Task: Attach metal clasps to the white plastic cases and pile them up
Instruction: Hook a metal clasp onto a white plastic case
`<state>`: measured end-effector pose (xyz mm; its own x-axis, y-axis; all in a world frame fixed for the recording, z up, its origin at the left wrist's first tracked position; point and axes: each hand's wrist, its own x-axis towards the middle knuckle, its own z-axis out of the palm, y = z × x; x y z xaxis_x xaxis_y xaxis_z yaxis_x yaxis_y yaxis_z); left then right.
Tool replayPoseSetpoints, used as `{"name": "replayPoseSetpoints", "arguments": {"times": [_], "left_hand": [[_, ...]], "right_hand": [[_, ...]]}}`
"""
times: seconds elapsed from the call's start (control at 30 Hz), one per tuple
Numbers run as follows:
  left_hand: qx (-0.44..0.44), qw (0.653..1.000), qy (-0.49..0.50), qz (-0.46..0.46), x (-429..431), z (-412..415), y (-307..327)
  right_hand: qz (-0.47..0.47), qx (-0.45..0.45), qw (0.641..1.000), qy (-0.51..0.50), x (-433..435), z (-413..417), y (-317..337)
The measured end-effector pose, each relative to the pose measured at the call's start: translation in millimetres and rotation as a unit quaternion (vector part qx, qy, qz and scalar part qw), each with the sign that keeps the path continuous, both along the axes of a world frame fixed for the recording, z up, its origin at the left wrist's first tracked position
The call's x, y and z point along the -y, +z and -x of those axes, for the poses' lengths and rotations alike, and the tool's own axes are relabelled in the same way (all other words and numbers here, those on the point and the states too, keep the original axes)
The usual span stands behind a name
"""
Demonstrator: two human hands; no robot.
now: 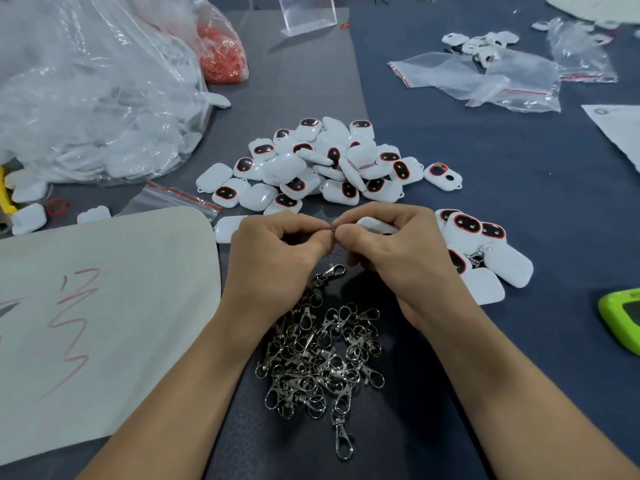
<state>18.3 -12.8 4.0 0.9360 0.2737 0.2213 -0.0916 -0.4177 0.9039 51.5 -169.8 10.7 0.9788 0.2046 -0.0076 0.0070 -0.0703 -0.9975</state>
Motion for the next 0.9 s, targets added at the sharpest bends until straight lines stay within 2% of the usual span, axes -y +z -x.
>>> {"name": "replayPoseSetpoints", "arguments": {"times": [0.13, 0.2, 0.37, 0.53, 0.63, 0.7, 0.77, 0.9], "left_hand": [[-0.001, 0.999, -0.011, 0.049, 0.9, -0.5, -0.4], [0.001, 0.996, -0.015, 0.088, 0.1, -1.0, -0.1], [0.000, 0.996, -0.044, 0.072, 0.9, 0.6, -0.2], [0.004, 0.992, -0.035, 0.122, 3.5, 0.8, 3.4], [0.008, 0.988, -0.043, 0.147, 5.4, 1.4, 5.2], [0.012, 0.989, -0.037, 0.145, 5.6, 1.6, 6.3], [0.015, 0.994, -0.020, 0.107, 5.0, 1.1, 5.6], [0.030, 0.999, 0.008, 0.015, 3.4, 1.4, 3.4]], "right_hand": [[0.014, 0.003, 1.000, -0.011, 1.8, 0.4, 2.9], [-0.025, -0.018, 0.999, -0.017, -0.2, 1.6, 4.3], [-0.127, -0.086, 0.988, -0.020, 0.2, 2.5, 8.9], [-0.119, -0.095, 0.988, -0.021, -2.0, 5.2, 9.3], [-0.079, -0.062, 0.995, -0.019, -1.8, 4.8, 7.0], [0.002, -0.004, 1.000, -0.026, -0.9, 5.1, 3.4], [0.077, 0.054, 0.995, -0.045, -1.3, 5.9, -0.3], [0.089, 0.082, 0.991, -0.047, -1.6, 6.1, -2.2]]}}
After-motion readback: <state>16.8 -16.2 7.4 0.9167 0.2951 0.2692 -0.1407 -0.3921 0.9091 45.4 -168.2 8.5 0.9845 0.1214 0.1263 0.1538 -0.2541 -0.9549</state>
